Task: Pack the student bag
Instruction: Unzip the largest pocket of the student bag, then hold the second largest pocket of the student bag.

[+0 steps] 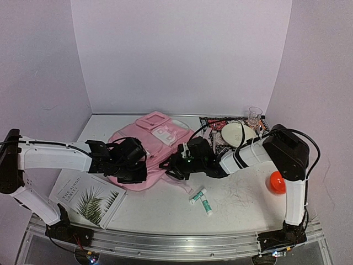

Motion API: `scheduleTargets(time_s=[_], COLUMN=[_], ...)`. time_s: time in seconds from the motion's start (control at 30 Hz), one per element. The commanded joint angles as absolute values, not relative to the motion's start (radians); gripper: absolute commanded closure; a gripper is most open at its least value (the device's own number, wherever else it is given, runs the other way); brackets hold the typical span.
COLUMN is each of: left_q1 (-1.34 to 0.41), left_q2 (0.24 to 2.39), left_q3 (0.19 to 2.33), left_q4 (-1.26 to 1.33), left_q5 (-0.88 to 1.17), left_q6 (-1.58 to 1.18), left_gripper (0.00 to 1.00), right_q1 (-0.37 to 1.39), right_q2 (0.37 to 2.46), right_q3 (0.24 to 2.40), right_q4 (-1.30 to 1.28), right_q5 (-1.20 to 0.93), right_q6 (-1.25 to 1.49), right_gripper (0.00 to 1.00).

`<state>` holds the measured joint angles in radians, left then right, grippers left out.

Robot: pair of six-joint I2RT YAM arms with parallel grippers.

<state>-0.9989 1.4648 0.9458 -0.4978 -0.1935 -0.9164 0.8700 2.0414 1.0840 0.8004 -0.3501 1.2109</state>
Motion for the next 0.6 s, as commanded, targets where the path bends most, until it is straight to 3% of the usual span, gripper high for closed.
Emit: scheduleTargets(time_s=[0.0, 0.23, 0.57], left_q1=[-1.049, -1.195, -1.198], left_q2=[1.433, 1.349, 1.311], left_q3=[0.994, 0.981, 0.746], left_q4=[-0.538, -0.450, -0.296], left_q5=[-0.319, -0.481, -0.500], left_q6=[-0.962, -0.819, -0.942], left_gripper=[1.00, 1.00, 1.00], right_q1=[0.862, 0.875, 0.878], right_q2=[2.020, 1.945, 1.761], right_q3=[1.090, 1.025, 1.090], right_q4=[0.801, 0.707, 0.426], right_q5=[-0.292, -0.276, -0.197], right_q6=[1.225, 1.222, 1.040], right_gripper=[0.53, 0.37, 0.26])
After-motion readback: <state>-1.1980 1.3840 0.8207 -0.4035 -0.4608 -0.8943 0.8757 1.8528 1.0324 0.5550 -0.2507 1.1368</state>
